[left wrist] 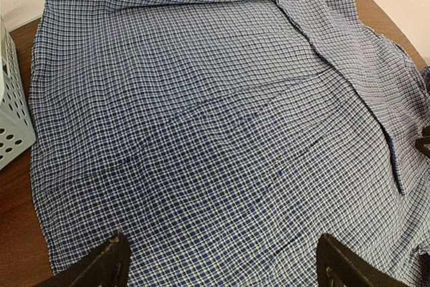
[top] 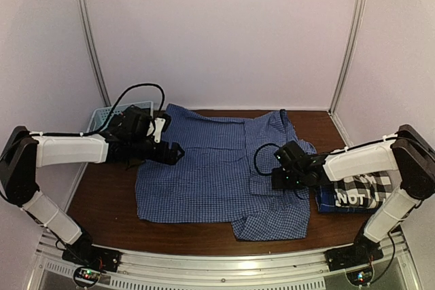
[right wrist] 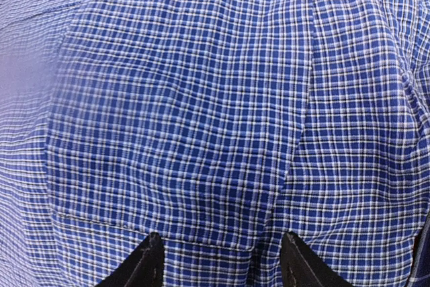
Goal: Fold and stack the long sleeve shirts
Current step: Adjust the flattened shirt at the center of the board.
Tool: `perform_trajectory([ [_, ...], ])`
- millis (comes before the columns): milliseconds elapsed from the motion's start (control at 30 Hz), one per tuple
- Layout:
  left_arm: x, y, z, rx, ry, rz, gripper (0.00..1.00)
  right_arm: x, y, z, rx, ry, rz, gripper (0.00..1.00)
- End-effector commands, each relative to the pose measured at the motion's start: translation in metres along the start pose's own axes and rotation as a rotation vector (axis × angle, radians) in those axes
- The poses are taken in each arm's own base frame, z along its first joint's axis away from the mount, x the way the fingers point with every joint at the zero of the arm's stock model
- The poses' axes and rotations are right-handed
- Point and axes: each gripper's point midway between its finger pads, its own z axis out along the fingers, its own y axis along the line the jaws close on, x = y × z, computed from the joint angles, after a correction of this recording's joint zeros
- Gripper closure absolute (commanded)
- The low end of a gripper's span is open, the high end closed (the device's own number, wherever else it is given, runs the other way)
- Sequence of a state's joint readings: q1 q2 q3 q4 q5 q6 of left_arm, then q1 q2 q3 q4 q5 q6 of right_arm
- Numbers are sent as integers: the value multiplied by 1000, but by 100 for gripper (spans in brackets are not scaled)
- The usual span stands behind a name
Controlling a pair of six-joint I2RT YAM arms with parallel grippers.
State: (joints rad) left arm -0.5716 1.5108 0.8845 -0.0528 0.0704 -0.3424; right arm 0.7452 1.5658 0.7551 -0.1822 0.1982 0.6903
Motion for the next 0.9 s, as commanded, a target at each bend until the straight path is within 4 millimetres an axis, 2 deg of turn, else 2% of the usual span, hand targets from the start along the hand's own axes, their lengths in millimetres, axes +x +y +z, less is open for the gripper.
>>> perform_trajectory([
  [0, -8, -6, -3, 20, -42, 10, 2, -7, 6, 7, -33, -10, 7, 42],
  [167, -5, -5, 0, 17, -32, 10, 2, 3, 6, 13, -59, 7, 12, 47],
  [333, -3, -5, 1, 18, -24, 10, 2, 6, 6, 16, -67, 11, 10, 58],
  [567, -2, -4, 0, 17, -26, 8, 2, 12, -1, 17, -48, 17, 17, 63],
  [867, 2, -3, 1, 15, -18, 7, 2, 8, -1, 15, -61, -9, 23, 90],
])
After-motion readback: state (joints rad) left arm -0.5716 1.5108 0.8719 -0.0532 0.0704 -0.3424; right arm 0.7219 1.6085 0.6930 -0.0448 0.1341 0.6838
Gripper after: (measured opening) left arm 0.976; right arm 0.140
